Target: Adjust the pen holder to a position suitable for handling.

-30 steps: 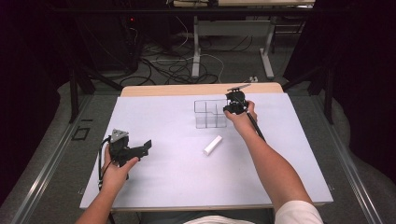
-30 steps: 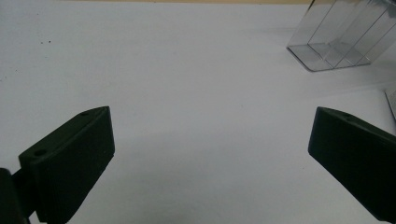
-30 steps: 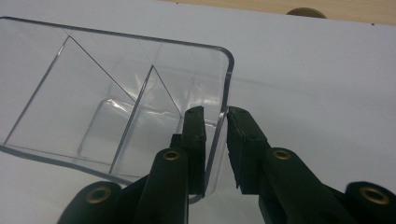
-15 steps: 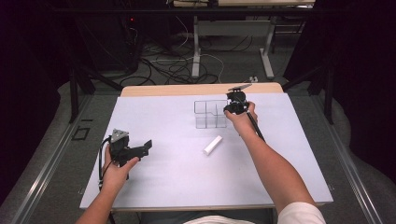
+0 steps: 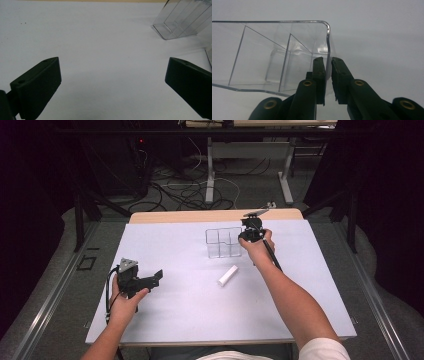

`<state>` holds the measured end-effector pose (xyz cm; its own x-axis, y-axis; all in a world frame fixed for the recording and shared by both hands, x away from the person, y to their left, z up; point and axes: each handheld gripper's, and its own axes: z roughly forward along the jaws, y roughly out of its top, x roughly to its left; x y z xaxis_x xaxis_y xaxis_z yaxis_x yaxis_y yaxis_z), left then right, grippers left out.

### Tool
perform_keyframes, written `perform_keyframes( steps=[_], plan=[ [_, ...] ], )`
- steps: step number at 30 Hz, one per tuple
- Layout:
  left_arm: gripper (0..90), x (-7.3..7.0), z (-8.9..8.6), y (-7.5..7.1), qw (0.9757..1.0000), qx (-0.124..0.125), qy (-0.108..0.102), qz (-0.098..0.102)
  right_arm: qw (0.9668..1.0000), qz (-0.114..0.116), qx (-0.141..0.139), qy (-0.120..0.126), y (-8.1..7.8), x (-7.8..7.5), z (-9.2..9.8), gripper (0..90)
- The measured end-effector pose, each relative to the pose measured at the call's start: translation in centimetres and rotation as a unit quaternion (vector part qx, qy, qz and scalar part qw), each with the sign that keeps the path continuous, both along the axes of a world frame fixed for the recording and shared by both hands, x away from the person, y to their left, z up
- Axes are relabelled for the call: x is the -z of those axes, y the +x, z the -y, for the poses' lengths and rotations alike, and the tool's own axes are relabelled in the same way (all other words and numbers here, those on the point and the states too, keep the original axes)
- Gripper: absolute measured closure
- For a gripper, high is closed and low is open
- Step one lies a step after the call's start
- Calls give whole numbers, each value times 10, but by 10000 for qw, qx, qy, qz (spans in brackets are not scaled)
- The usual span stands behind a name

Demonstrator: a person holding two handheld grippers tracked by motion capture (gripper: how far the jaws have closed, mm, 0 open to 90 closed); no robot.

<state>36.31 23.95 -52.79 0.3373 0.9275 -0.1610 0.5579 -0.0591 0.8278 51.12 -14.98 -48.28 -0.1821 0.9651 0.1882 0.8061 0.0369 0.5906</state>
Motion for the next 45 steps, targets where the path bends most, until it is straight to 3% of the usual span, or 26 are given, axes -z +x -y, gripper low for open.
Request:
perform_keyframes(
  steps=[10,12,13,20,33,36,45],
  plan=[
    [5,0,0,0,10000,4,-3,-1,9995,-295,-48,103,-5,1,-12,827],
    [5,0,0,0,10000,6,-2,-7,9990,-347,-66,277,-6,1,-15,825],
    [5,0,0,0,10000,6,-2,-7,9989,-409,-66,214,-6,0,-15,824],
    [5,-1,0,0,10000,8,6,5,9955,-856,-52,409,-10,-3,-22,814],
    [5,-1,1,0,10000,18,20,22,9900,-1223,-38,704,-16,-2,-19,787],
    [5,-1,0,0,10000,10,25,13,9886,-1230,-75,868,-16,-2,-17,772],
    [5,0,1,1,10000,23,56,7,9921,-797,-322,918,-21,-9,-12,643]
  ],
)
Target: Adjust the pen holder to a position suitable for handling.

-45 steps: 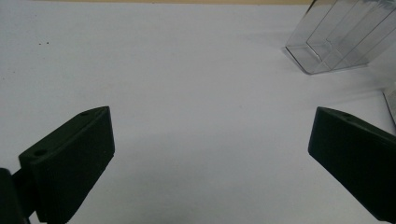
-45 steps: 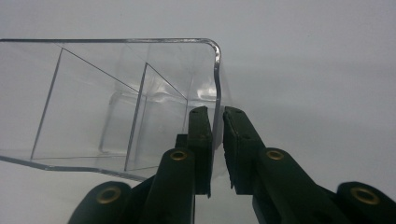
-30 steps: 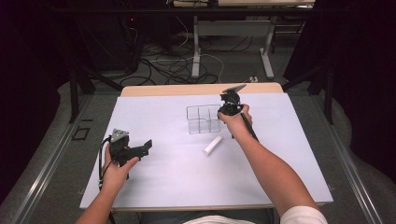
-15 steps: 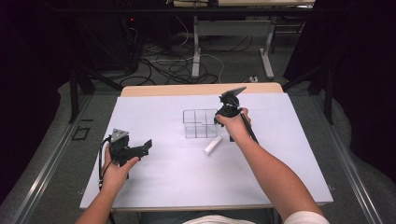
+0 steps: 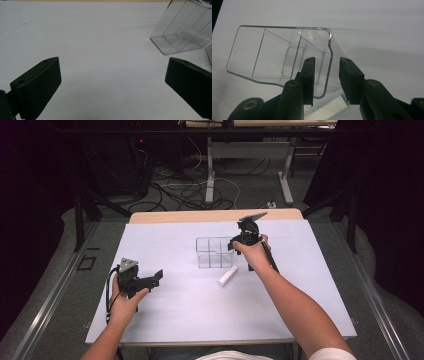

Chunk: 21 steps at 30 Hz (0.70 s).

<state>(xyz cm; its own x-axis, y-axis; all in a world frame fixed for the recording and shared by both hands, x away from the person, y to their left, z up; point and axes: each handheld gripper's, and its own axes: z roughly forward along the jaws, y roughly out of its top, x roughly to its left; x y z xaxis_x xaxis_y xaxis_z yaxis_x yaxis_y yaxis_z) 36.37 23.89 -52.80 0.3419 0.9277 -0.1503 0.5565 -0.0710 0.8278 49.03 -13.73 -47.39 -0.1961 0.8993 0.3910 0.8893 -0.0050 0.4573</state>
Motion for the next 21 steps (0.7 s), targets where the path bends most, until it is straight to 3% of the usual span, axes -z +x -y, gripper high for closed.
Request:
perform_keyframes(
  steps=[9,13,17,20,21],
  plan=[
    [6,1,0,0,10000,-10,-14,-43,9985,483,-229,-75,-10,-8,14,567],
    [5,1,1,0,10000,-8,-10,-36,9960,776,-413,-154,-16,-13,17,533],
    [5,0,1,0,10000,0,-10,-40,9899,1109,-771,-441,-22,-19,18,483],
    [5,0,0,-1,10000,-4,-6,-41,9807,1349,-1076,-921,-26,-23,17,458],
    [5,1,1,0,10000,-21,-4,-22,9777,1443,-1176,-969,-27,-25,18,443]
  ],
)
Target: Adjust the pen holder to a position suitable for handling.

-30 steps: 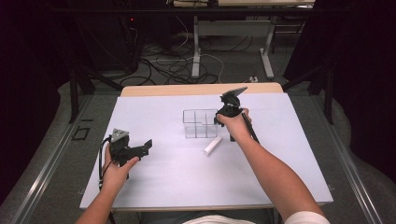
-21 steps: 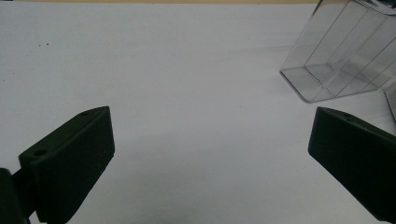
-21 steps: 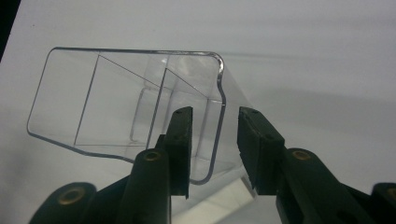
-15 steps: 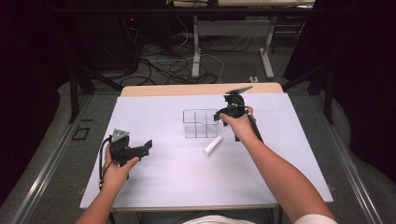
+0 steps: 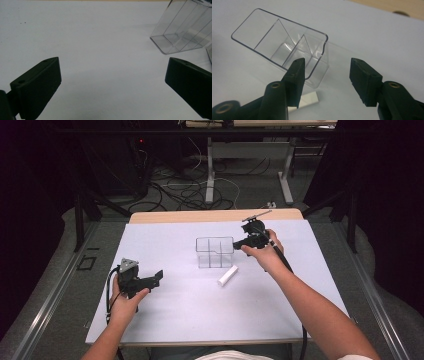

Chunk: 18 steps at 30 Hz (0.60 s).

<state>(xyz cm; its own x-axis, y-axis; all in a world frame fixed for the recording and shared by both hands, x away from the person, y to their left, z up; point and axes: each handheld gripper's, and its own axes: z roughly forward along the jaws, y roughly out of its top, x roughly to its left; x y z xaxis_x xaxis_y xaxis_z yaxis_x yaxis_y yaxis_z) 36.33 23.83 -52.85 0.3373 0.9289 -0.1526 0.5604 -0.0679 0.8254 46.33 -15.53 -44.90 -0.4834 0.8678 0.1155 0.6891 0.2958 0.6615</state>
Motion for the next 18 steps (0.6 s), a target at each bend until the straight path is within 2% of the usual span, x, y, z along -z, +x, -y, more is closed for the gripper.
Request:
perform_keyframes(
  steps=[1,3,5,8,9,12,13,14,15,16,17,18],
  plan=[
    [5,0,0,0,10000,0,0,0,9999,135,-83,-4,-1,-1,1,434],
    [5,0,0,0,10000,11,6,-17,9995,252,-167,-122,-2,-5,2,433],
    [5,0,0,0,10000,12,3,-6,9995,206,-210,-110,-4,-8,4,449],
    [6,0,0,0,10000,-12,3,12,9988,164,-422,185,-9,-11,7,485],
    [5,0,0,0,10000,-11,5,10,9982,159,-543,189,-10,-13,7,484],
    [5,0,1,0,10000,-8,13,11,9955,321,-886,-99,-15,-14,7,475],
    [5,0,1,0,10000,-8,12,12,9955,321,-886,-99,-15,-14,7,475],
    [5,0,0,0,10000,16,24,-12,9906,546,-1202,-373,-18,-14,7,468],
    [5,0,0,0,10000,15,28,-16,9874,647,-1352,-499,-20,-14,7,468],
    [6,0,0,0,10000,15,28,-16,9849,680,-1496,-554,-21,-14,6,468],
    [6,0,0,0,10000,16,29,-19,9849,680,-1496,-554,-21,-14,6,468],
    [5,1,0,0,10000,6,25,-18,9787,804,-1767,-673,-25,-13,4,467]
  ],
)
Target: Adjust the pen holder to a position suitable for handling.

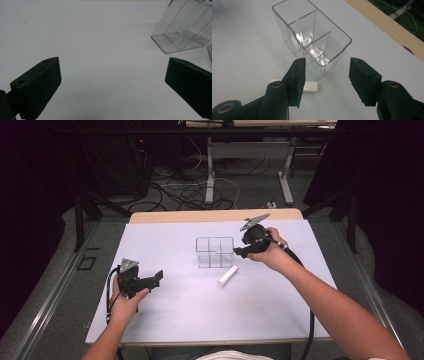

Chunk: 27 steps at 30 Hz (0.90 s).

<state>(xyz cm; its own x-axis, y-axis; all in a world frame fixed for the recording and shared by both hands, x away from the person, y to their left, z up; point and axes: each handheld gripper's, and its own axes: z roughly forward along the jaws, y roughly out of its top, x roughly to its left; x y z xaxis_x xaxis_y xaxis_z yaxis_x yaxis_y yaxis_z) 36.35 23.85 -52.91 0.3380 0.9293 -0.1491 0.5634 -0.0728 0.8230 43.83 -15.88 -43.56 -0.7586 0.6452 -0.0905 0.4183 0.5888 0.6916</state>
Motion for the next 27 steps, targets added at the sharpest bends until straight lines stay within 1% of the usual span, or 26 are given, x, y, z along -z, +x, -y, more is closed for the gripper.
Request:
perform_keyframes(
  steps=[1,2,4,6,8,10,11,12,13,14,16,17,18,19,20,23,24,25,27],
  plan=[
    [5,0,0,0,10000,-20,-22,-15,9998,-21,-174,-111,-2,-1,-1,466],
    [5,1,-1,1,10000,-26,-24,-16,9993,83,-298,-191,-3,0,-3,466],
    [5,1,-1,1,10000,-28,-27,-24,9971,213,-604,-411,-5,-1,-5,466],
    [5,1,-2,1,10000,-16,-24,-24,9932,414,-924,-571,-6,-1,-7,441],
    [5,1,-3,2,10000,-26,-24,-26,9900,451,-1203,-583,-6,0,-8,418],
    [5,1,-3,2,10000,-24,-21,-33,9865,535,-1378,-703,-7,0,-9,376],
    [5,1,-3,2,10000,-24,-21,-33,9837,599,-1496,-797,-8,-1,-10,373],
    [5,1,-3,2,10000,-31,-26,-37,9802,642,-1661,-862,-9,0,-11,357],
    [5,2,-3,2,10000,-37,-38,-39,9763,703,-1821,-930,-10,0,-11,336],
    [5,2,-3,2,10000,-38,-38,-39,9713,776,-1996,-1032,-11,1,-13,320],
    [6,3,-3,2,10000,-42,-51,-36,9634,870,-2203,-1252,-15,3,-15,306],
    [6,3,-2,2,10000,-49,-50,-44,9593,921,-2322,-1317,-16,4,-17,295],
    [6,3,-2,2,10000,-49,-50,-44,9593,921,-2322,-1317,-16,4,-17,295],
    [6,3,-2,2,10000,-45,-49,-47,9488,1070,-2561,-1510,-19,7,-21,274],
    [6,3,-2,2,10000,-46,-47,-46,9433,1121,-2667,-1627,-21,9,-23,261],
    [6,3,-2,2,10000,-47,-44,-41,9230,1305,-3065,-1926,-25,15,-30,236],
    [6,3,-3,2,10000,-46,-35,-23,9163,1365,-3211,-1968,-27,18,-32,243],
    [6,3,-3,2,10000,-48,-32,-23,9067,1433,-3351,-2125,-28,21,-35,264],
    [6,3,-3,2,10000,-48,-29,-25,8996,1436,-3443,-2269,-32,27,-38,301]
  ],
)
